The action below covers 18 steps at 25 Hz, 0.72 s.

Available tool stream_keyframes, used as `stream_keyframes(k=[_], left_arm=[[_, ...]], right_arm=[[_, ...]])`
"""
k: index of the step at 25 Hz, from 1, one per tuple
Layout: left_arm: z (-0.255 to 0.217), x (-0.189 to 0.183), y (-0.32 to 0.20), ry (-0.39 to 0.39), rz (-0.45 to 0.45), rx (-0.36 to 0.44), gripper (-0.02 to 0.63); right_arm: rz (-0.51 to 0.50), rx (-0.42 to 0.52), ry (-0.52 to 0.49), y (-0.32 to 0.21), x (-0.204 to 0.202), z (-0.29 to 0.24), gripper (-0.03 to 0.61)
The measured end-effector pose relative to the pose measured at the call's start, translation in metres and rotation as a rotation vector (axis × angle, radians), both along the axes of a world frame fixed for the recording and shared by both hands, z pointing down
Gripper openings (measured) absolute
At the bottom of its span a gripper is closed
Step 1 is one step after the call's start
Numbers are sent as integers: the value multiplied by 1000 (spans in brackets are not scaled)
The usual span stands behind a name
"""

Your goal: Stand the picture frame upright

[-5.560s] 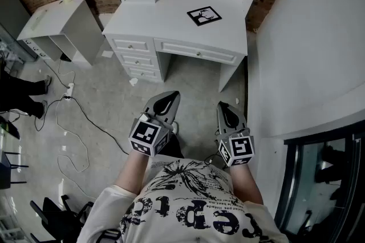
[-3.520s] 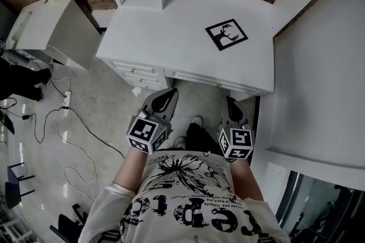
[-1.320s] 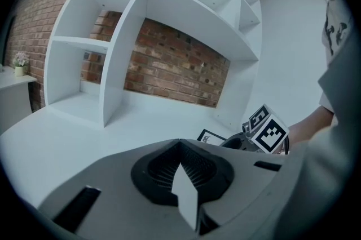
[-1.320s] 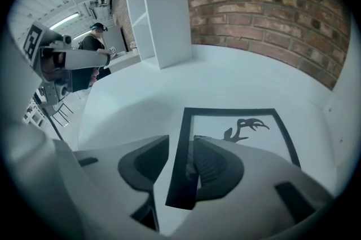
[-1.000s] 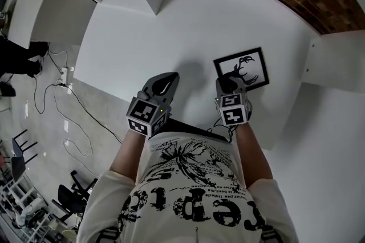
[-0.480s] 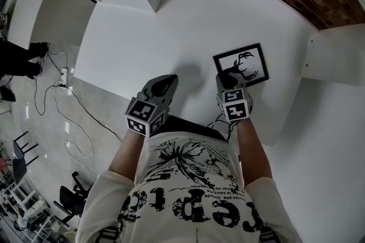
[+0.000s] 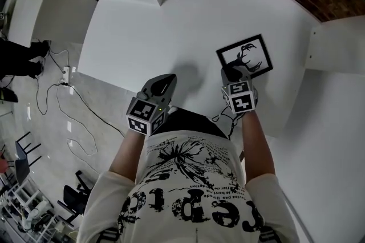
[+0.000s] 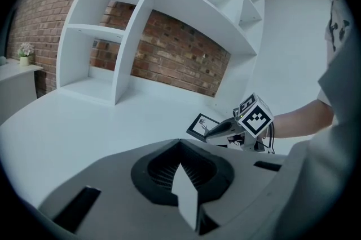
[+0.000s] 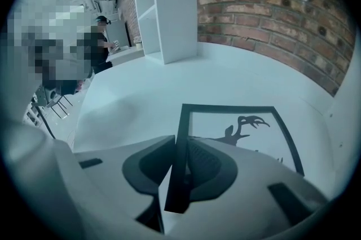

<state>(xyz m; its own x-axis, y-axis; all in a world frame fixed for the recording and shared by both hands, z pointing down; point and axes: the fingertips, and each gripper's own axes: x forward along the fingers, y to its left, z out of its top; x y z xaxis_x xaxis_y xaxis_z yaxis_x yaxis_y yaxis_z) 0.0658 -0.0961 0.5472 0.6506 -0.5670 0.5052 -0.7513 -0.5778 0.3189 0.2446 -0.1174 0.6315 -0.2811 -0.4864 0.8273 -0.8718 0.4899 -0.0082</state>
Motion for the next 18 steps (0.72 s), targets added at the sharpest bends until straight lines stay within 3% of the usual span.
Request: stream_keyframes(k=[18], left_arm=[[1, -32, 38, 10, 33, -20, 12]], right_arm=[[-92, -45, 18, 58, -55, -1, 71]])
